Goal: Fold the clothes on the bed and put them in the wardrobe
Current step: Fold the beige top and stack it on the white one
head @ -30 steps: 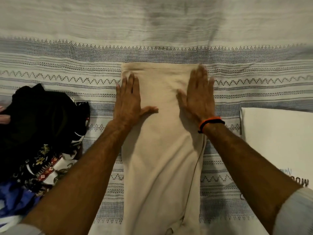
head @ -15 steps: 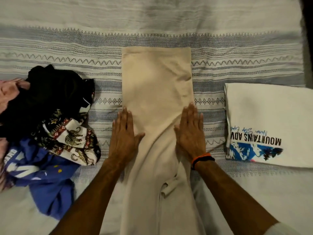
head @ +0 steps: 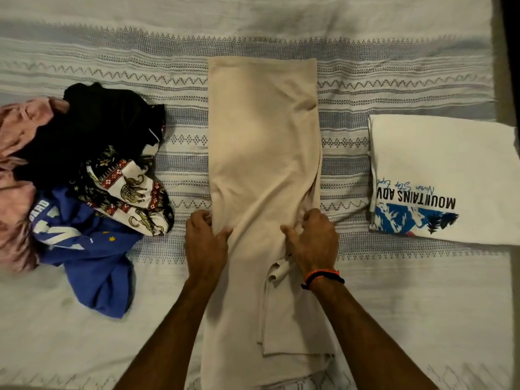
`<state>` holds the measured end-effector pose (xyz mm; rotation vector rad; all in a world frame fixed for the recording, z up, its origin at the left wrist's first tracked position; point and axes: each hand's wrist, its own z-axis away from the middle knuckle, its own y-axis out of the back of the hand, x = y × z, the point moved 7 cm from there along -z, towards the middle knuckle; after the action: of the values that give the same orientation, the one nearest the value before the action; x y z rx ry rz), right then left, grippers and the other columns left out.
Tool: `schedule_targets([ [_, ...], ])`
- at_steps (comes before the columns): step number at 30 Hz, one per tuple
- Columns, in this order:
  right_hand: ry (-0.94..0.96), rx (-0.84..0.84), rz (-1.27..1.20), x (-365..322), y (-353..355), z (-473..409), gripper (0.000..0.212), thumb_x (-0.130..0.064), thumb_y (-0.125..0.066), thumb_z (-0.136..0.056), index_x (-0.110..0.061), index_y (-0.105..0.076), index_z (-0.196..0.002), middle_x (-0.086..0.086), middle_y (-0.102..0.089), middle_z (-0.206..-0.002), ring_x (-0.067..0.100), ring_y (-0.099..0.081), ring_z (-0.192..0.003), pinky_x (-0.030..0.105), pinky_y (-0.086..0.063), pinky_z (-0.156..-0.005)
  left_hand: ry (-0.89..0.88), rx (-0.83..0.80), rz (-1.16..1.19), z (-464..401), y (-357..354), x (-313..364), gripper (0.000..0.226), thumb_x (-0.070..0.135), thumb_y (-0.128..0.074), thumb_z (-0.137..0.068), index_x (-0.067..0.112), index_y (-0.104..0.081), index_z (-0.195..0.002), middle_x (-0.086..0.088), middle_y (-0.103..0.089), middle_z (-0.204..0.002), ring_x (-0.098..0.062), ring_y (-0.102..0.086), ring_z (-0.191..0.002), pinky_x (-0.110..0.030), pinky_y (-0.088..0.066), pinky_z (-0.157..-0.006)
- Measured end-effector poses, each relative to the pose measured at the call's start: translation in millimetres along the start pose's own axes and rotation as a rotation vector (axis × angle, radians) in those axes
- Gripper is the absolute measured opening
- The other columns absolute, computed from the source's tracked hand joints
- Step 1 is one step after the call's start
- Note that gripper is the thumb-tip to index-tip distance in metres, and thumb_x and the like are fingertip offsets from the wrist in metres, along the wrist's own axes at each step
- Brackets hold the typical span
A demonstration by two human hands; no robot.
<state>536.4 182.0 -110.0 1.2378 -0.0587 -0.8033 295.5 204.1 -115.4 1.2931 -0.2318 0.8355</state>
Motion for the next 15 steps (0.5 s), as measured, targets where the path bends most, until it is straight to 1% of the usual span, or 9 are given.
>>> schedule_targets([
  [2,0.006,-0.042,-0.013,-3.6,-2.0,-0.8,0.039,-0.034,-0.078,-0.081,-0.009,-0.062,-0.106,0.009,-0.068,-0.101,0.029,-0.064,-0.096,0.038,-0.052,-0.085,0.043,0.001,0.049,0.9,-0.5,-6.2,0.055,0.019,-0.083,-0.076,0.007,-0.050,-0.119,-0.012,-0.063,-0.111,-0.028,-0.061,-0.099,-0.038,-0.047,-0.084],
  [4,-0.026,-0.078,-0.107,-1.3,-1.2,-3.8,0.027,-0.026,-0.078,-0.081,-0.012,-0.065,-0.100,0.007,-0.071,-0.093,0.026,-0.066,-0.092,0.036,-0.053,-0.086,0.105,0.000,0.079,-1.1,0.0,-11.9,0.057,0.015,-0.083,-0.076,0.006,-0.049,-0.121,-0.011,-0.068,-0.103,-0.029,-0.064,-0.095,-0.036,-0.047,-0.082],
  [5,-0.042,-0.060,-0.155,2.1,2.7,-4.5,0.022,-0.023,-0.077,-0.082,-0.014,-0.066,-0.098,0.005,-0.070,-0.092,0.024,-0.066,-0.090,0.036,-0.053,-0.086,0.132,0.003,0.091,-1.8,0.3,-14.2,0.057,0.015,-0.082,-0.077,0.006,-0.049,-0.122,-0.010,-0.068,-0.100,-0.030,-0.064,-0.095,-0.036,-0.047,-0.081],
  [7,-0.026,0.034,-0.189,7.1,15.0,-3.7,0.013,-0.019,-0.071,-0.086,-0.014,-0.065,-0.097,0.003,-0.067,-0.092,0.022,-0.063,-0.087,0.039,-0.054,-0.085,0.158,0.008,0.104,-2.9,0.9,-15.0,0.055,0.016,-0.080,-0.079,0.005,-0.048,-0.122,-0.009,-0.068,-0.098,-0.029,-0.063,-0.095,-0.035,-0.046,-0.082],
  [9,0.060,0.071,-0.098,5.5,18.3,0.1,0.013,-0.019,-0.071,-0.085,-0.014,-0.065,-0.096,0.004,-0.064,-0.092,0.023,-0.061,-0.085,0.040,-0.054,-0.079,0.158,0.014,0.102,-2.0,0.9,-15.9,0.054,0.014,-0.079,-0.080,0.005,-0.048,-0.123,-0.009,-0.067,-0.098,-0.026,-0.062,-0.093,-0.031,-0.043,-0.080],
  [11,0.109,0.054,0.060,0.0,14.2,5.6,0.021,-0.032,-0.073,-0.083,-0.015,-0.065,-0.093,0.004,-0.062,-0.091,0.023,-0.061,-0.083,0.035,-0.051,-0.073,0.148,0.018,0.098,-0.5,0.5,-17.4,0.056,0.011,-0.080,-0.078,0.006,-0.047,-0.123,-0.008,-0.067,-0.097,-0.025,-0.062,-0.091,-0.030,-0.042,-0.078],
  [13,0.060,0.021,0.150,-2.5,11.2,3.9,0.026,-0.039,-0.071,-0.086,-0.015,-0.068,-0.095,0.003,-0.065,-0.093,0.023,-0.063,-0.087,0.034,-0.051,-0.075,0.134,0.014,0.097,0.3,-0.9,-18.4,0.058,0.010,-0.080,-0.077,0.006,-0.046,-0.124,-0.008,-0.067,-0.097,-0.028,-0.064,-0.091,-0.034,-0.046,-0.081],
  [15,-0.016,-0.018,0.167,-2.1,9.6,-2.1,0.020,-0.033,-0.070,-0.089,-0.017,-0.071,-0.100,0.005,-0.070,-0.095,0.025,-0.066,-0.092,0.035,-0.053,-0.080,0.139,0.001,0.098,-0.5,-2.5,-19.3,0.060,0.010,-0.081,-0.077,0.006,-0.046,-0.125,-0.008,-0.067,-0.098,-0.029,-0.065,-0.091,-0.038,-0.050,-0.083],
])
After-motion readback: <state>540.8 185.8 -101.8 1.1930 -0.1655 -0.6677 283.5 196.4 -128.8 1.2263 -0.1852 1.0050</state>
